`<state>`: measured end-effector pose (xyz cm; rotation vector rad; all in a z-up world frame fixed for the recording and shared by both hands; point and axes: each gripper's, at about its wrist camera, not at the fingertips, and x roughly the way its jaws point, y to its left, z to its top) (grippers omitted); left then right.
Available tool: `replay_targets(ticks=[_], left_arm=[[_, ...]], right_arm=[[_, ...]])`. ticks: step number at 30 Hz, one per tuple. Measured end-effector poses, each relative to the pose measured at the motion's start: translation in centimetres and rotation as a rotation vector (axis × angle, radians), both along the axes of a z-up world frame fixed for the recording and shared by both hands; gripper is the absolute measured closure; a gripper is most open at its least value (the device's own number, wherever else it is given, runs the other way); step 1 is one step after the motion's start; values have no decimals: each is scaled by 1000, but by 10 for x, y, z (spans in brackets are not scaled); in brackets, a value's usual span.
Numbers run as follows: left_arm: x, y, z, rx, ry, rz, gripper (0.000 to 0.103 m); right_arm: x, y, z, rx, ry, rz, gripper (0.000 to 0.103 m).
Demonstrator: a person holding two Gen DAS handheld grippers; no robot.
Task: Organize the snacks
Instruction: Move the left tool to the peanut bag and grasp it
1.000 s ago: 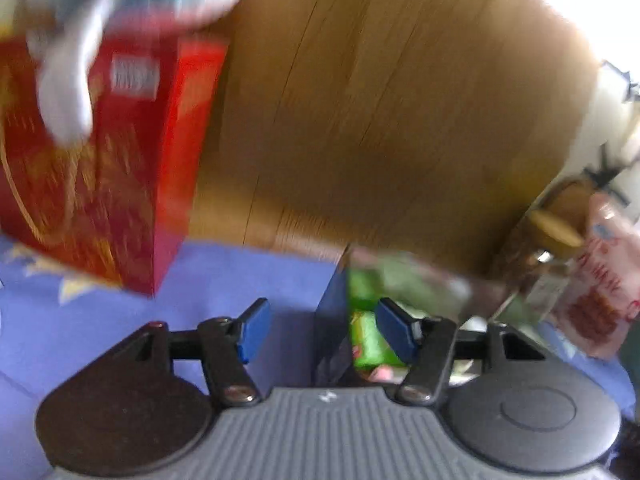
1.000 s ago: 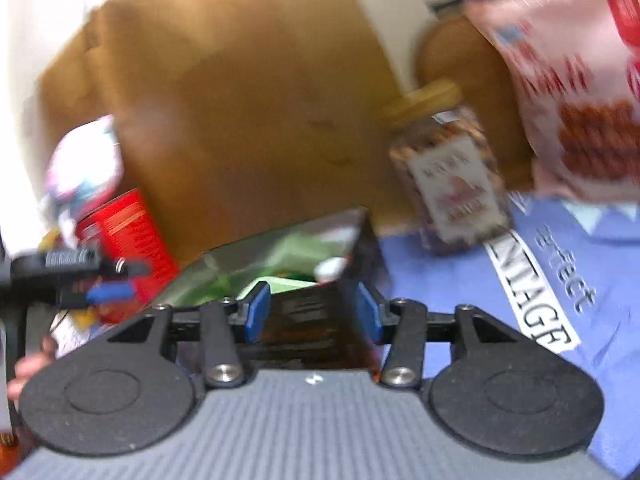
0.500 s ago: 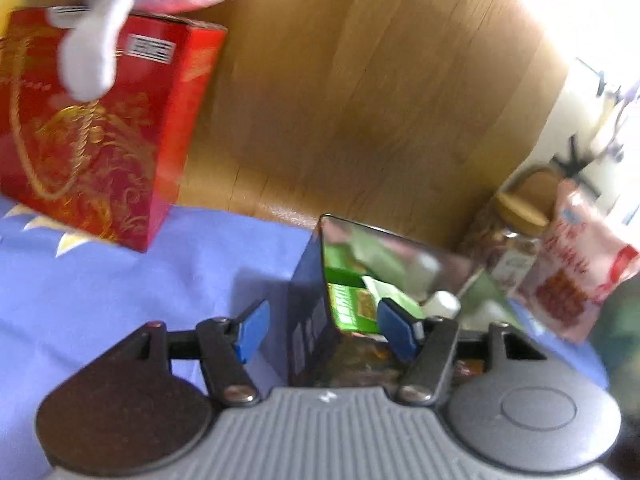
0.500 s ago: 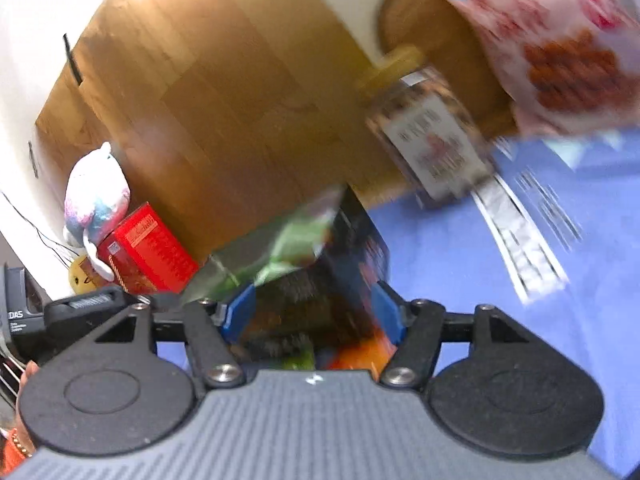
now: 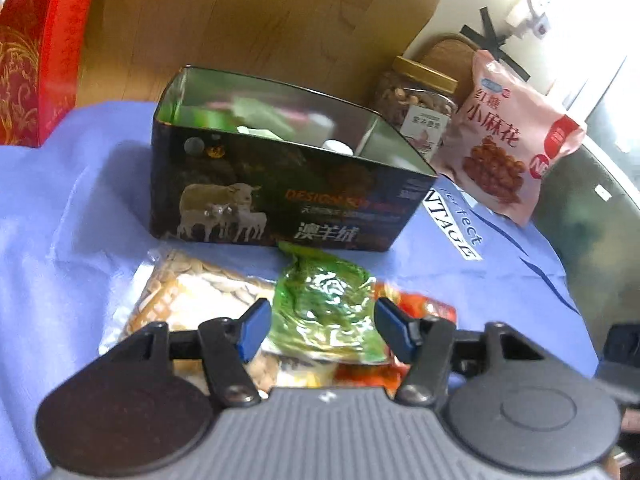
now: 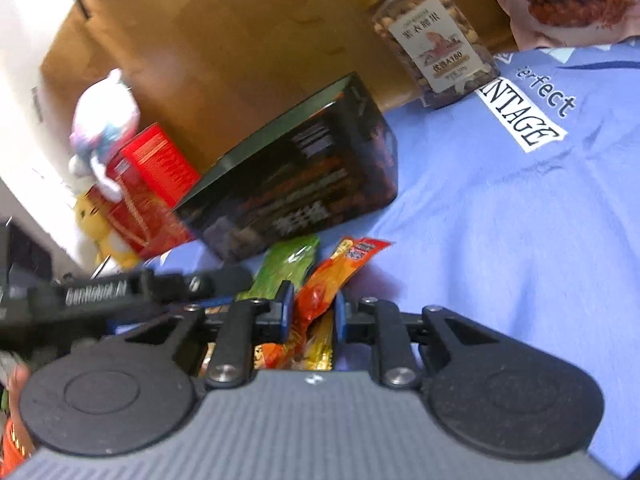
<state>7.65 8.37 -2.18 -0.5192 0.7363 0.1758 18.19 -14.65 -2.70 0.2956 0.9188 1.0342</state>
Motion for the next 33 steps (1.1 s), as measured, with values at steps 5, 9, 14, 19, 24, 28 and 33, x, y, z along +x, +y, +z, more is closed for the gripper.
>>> replay_targets(ticks=[5, 9, 14, 19, 24, 28, 33], left_arm=[[-11, -1, 5, -23, -10, 18, 45], [-19, -13, 11, -37, -39, -13, 43], [-37, -32, 12, -41, -31, -89, 43], [-54, -52, 7, 8, -32, -169, 44], [-69, -47, 10, 155, 19, -94, 45], [-76, -40, 18, 72, 6, -86, 42], [-56, -61, 13, 16, 8, -159, 23]], right_arm=[[-8, -23, 9, -4, -71, -38, 81], [1, -34, 8, -65, -141, -132, 73], [-9, -62, 3, -13, -64, -106, 52], [-44, -60, 7, 3, -98, 116, 53], [-69, -41, 14, -73, -220, 227, 53], [-67, -33, 22, -72, -330, 209, 52], [-63, -8, 15, -151, -440, 313, 39]])
